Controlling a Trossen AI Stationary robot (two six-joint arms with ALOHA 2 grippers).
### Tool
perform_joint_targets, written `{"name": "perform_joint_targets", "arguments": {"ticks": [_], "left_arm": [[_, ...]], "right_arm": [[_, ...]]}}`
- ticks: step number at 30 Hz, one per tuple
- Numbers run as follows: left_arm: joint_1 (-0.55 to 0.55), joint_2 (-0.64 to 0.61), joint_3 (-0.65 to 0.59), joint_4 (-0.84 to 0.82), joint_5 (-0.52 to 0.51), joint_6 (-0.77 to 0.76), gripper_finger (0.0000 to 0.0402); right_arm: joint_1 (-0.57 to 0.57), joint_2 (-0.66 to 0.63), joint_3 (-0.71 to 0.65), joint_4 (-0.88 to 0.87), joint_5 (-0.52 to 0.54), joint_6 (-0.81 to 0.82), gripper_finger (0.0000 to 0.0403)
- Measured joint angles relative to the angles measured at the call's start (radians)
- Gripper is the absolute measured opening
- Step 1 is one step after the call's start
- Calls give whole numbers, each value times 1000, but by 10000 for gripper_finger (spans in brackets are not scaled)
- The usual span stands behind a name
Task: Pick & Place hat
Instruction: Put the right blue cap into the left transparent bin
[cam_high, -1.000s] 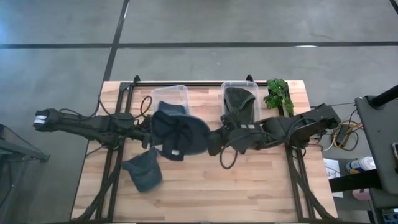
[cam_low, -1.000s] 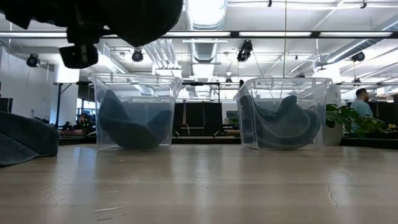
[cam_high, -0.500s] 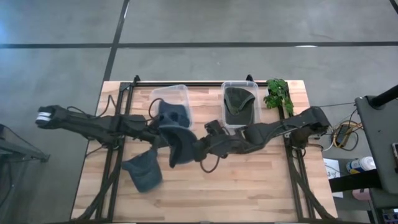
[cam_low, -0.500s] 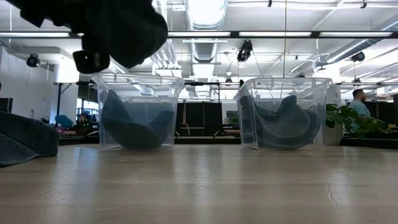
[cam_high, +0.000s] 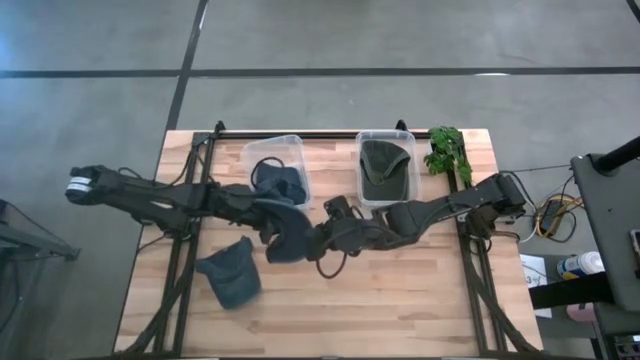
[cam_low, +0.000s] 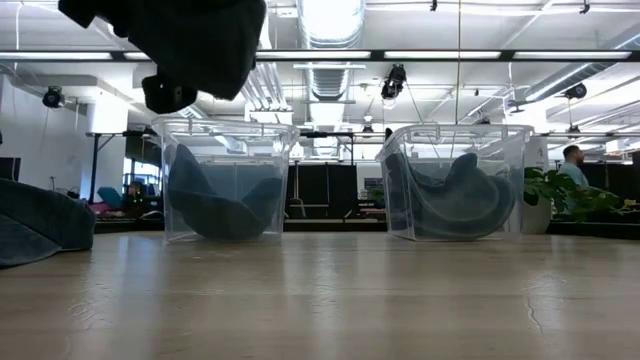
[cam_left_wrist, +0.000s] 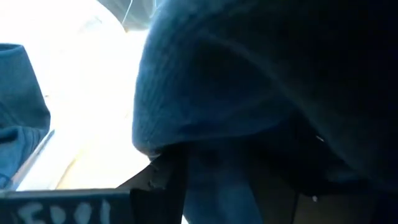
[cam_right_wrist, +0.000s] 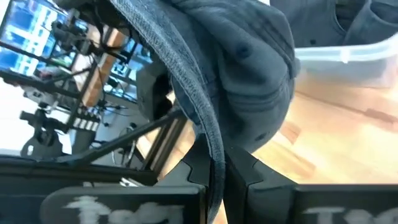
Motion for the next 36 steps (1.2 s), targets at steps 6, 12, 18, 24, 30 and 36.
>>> {"name": "perform_joint_targets", "arguments": {"ticks": [6, 12, 18, 24, 30, 36], "left_arm": [[1, -7, 15, 1, -13, 43, 153], [1, -44, 15, -67, -12, 50, 153], [-1, -115, 15, -226, -32, 80, 153], [0, -207, 15, -239, -115, 83, 153], [0, -264, 15, -242, -203, 119, 153], [0, -268, 32, -246, -355, 152, 153]], "right_arm": [[-5, 3, -9, 35, 59, -25, 13], [-5, 3, -13, 43, 140, -52, 13], [-7, 3, -13, 46, 169, -64, 13], [-10, 3, -14, 45, 167, -47, 13], [-25, 3, -14, 48, 216, -35, 13], [-42, 4, -14, 95, 301, -37, 13]]}}
